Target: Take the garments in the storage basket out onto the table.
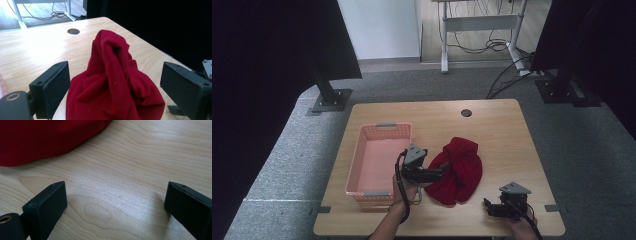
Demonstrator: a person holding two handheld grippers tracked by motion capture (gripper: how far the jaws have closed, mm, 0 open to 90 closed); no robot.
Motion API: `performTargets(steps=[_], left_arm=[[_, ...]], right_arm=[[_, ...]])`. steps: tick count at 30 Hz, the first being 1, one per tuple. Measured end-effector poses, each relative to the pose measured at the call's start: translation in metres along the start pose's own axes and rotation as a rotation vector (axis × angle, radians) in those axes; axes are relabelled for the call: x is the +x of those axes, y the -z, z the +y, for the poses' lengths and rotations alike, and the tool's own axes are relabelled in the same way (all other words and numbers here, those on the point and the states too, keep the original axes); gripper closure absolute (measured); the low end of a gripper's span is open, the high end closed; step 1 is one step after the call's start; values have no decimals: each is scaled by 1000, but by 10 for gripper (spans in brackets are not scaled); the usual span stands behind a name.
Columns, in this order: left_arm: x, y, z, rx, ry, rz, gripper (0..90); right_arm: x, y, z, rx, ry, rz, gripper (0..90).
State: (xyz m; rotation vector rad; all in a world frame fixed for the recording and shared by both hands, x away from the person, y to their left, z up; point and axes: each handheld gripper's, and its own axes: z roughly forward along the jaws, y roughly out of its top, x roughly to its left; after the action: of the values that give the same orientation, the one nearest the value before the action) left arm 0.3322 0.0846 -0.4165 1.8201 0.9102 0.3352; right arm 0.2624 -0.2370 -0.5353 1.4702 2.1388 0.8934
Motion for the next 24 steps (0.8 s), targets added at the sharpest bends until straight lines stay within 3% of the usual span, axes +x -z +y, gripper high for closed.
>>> performTargets(steps=[9,13,16,19,24], left_arm=[[8,26,-13,-23,-5,3,91],[10,38,-20,-25,-35,31,91],[14,46,-26,-26,-34,37,91],[20,55,-33,-29,-30,44,91],[30,72,-45,-46,10,54,91]], right_arm=[[0,0,0,1,0,0,43],[0,0,0,0,0,0,42],[0,0,0,1,1,0,42],[0,0,0,0,1,0,42],[0,0,0,0,0,0,42]])
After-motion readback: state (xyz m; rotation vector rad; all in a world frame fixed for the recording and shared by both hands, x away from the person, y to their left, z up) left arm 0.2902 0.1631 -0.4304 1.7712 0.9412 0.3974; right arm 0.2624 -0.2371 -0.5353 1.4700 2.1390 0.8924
